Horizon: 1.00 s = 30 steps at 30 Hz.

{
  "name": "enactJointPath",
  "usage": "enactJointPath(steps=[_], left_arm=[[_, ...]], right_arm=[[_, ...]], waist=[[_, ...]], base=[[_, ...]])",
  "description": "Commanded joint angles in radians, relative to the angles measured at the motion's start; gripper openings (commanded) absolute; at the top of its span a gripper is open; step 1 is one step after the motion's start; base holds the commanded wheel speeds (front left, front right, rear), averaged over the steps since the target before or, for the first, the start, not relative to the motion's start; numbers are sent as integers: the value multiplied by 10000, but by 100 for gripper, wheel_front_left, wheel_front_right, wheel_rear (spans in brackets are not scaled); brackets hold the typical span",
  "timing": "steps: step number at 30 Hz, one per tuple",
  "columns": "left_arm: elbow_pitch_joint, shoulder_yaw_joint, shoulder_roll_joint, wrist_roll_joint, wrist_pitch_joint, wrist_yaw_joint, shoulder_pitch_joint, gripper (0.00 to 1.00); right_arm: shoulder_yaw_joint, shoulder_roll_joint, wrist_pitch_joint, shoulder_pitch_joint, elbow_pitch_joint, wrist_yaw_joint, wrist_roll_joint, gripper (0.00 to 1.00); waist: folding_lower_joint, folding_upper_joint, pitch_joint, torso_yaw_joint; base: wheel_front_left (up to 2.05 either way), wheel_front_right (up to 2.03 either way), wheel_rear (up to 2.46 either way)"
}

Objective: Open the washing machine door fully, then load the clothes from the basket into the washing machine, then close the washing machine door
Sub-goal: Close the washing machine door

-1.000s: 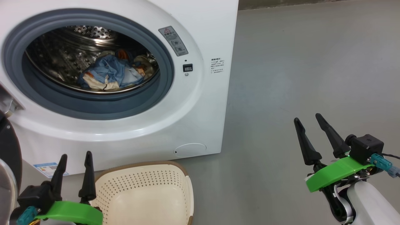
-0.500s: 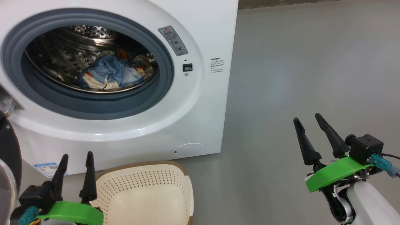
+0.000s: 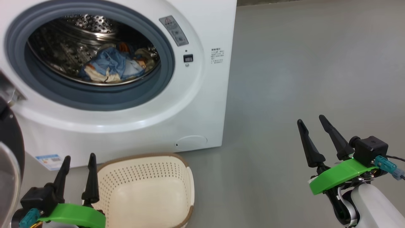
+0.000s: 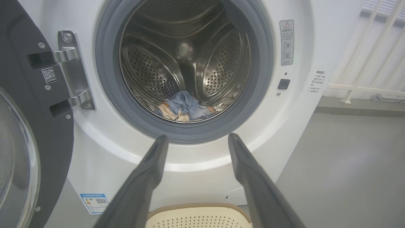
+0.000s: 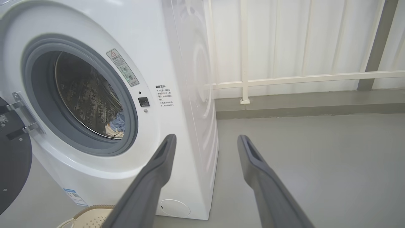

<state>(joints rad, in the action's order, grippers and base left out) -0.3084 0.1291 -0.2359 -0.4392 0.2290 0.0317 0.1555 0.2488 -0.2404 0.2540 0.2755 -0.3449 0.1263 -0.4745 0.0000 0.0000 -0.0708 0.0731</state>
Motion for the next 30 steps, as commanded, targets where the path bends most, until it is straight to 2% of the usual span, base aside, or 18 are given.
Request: enactJointPath(steps=[1,11,30], left_arm=[[265,-326,-286,-49,101,32,263,100],[232,-278,-306,-125,139,-2,271,100],[63,-170,-386,-208,183,-29,296,100]], right_arm=[[120,-76,78,32,197,44,-11,100],[118,-80,78,13,211,44,-18,100],[182,-88,78,-20,181,44,-4,100]], waist=[[0,0,3,0],[0,0,-4,-21],[0,0,101,-83]], base=[[-177,177,0],[-102,102,0],[-2,2,0]])
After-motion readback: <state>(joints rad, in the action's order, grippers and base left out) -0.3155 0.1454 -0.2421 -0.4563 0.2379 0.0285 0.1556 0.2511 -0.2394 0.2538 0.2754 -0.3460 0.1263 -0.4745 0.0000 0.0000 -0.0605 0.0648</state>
